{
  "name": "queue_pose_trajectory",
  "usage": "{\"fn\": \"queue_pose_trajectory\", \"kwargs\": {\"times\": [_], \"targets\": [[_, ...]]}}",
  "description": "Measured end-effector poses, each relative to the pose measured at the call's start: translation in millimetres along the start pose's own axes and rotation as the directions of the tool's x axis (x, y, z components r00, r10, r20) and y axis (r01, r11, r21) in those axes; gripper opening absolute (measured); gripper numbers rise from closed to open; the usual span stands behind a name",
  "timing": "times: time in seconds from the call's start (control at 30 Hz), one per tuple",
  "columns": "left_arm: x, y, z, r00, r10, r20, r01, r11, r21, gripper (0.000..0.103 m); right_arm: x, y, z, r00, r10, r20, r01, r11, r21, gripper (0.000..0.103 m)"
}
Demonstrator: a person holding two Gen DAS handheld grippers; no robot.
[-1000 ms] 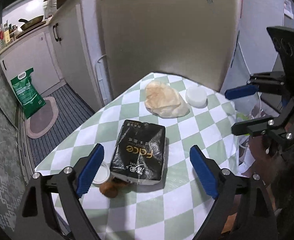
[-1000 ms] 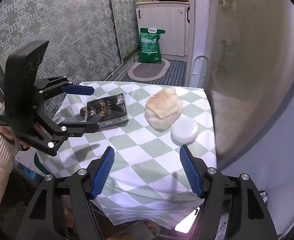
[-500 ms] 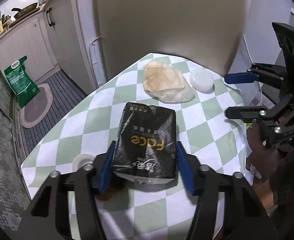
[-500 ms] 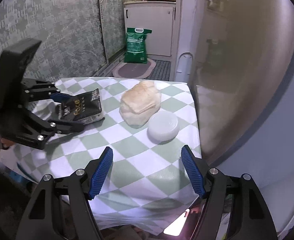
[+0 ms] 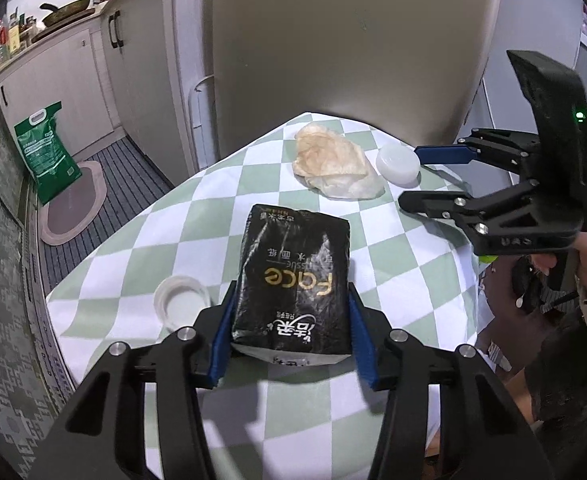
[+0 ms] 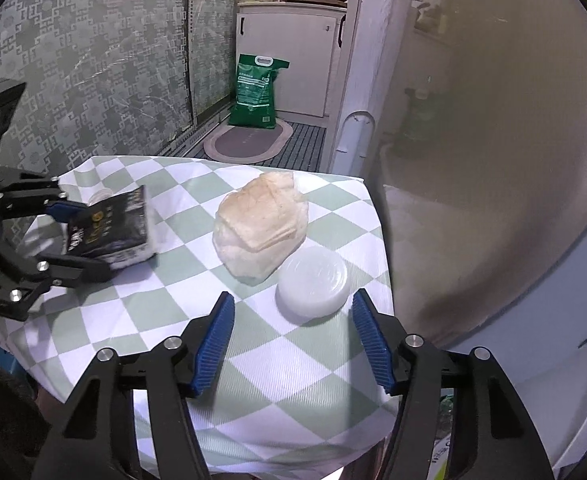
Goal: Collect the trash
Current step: 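Grasp the black 'Face' tissue pack with the left tool while the right tool grasps the white lid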
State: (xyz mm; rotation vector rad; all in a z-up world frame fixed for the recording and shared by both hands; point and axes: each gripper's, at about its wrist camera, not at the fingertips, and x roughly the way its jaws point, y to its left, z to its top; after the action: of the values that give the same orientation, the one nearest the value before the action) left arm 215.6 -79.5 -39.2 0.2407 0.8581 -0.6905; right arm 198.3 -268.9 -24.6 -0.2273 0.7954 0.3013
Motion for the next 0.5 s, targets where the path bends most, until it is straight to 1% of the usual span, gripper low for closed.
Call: {"fn": "queue_pose_trajectory", "kwargs": {"times": [0.2, 0.43, 0.5], "targets": [[-18, 6, -7, 0.999, 0.001, 0.042, 0.001, 0.999, -0.042, 0.053, 6, 4, 6, 0.999, -0.032, 0.004, 0.032, 0.999, -0.026, 0.053], [-39, 14, -17, 0.996, 0.02, 0.084, -0.012, 0.996, -0.091, 0.053, 12, 9, 12, 0.998, -0.07, -0.003, 0.069, 0.996, -0.059, 0.051], [-46, 17, -21, 0.994, 0.025, 0.103, -0.013, 0.994, -0.108, 0.053, 12, 9, 12, 0.998, -0.07, -0.004, 0.07, 0.996, -0.058, 0.045]]}}
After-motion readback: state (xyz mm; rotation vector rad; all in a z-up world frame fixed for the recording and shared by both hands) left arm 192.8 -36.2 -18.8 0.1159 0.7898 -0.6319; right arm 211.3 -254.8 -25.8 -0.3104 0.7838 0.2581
